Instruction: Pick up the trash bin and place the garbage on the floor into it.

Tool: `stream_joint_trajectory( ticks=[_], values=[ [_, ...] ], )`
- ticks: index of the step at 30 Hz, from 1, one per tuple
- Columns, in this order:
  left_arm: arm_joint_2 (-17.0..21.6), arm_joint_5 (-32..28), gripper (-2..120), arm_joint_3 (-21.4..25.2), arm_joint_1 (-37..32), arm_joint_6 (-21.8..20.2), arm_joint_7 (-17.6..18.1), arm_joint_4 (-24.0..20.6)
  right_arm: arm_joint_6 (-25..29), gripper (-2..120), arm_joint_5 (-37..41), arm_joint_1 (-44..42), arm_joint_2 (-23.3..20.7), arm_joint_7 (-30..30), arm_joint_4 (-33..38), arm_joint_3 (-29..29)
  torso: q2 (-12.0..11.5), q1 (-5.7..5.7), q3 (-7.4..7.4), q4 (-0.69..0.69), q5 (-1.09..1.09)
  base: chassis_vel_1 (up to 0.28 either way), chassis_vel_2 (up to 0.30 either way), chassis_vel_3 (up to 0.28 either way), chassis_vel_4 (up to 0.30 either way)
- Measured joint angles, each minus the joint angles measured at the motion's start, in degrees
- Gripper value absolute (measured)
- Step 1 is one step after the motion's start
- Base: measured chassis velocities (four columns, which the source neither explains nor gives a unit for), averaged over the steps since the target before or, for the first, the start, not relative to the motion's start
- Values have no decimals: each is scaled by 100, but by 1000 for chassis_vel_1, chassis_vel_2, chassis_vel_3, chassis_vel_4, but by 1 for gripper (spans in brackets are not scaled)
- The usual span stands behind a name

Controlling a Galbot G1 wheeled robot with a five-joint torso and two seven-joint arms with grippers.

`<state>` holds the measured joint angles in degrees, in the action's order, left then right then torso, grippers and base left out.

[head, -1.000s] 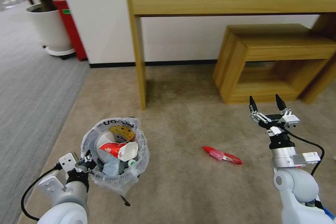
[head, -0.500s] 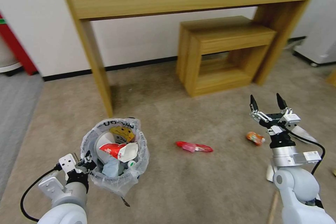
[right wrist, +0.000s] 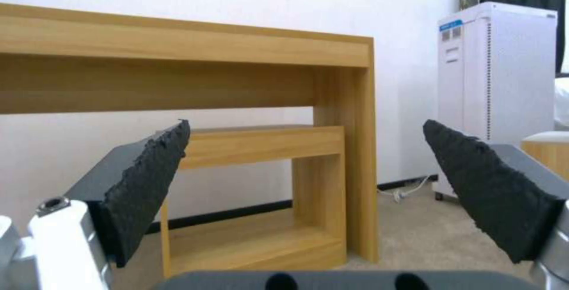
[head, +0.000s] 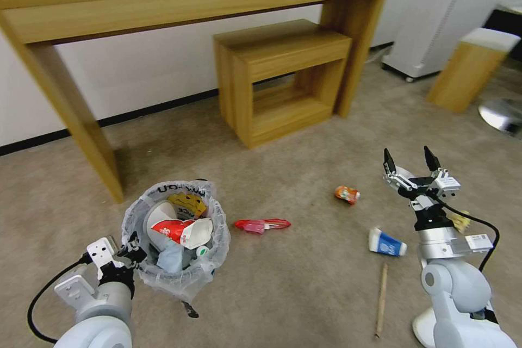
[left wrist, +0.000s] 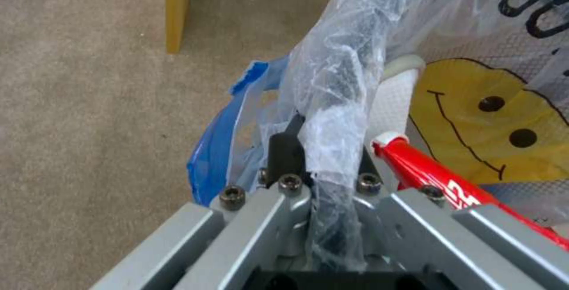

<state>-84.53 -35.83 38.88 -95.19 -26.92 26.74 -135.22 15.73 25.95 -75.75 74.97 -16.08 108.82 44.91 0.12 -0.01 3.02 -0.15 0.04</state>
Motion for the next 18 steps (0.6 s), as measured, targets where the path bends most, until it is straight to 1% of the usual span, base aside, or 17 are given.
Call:
stream_joint_trajectory(
  ticks=[1,8,12,18],
  values=[
    [4,-4,1,3,2,10,6,8,0,100,0,-5,-2,0,-5,-16,0,0,0,3,-1,0,0,0,0],
    [12,-37,1,13,8,23,9,21,-7,100,-56,-9,6,2,-32,-139,0,0,0,1,0,0,0,0,0],
    [13,-45,1,35,22,24,14,30,-33,100,-107,-50,9,249,-34,-387,0,0,0,1,0,0,0,0,0],
    [-6,-45,1,42,39,45,18,65,-44,100,-124,-4,22,304,-35,-522,0,0,0,1,0,0,0,0,0]
  ],
)
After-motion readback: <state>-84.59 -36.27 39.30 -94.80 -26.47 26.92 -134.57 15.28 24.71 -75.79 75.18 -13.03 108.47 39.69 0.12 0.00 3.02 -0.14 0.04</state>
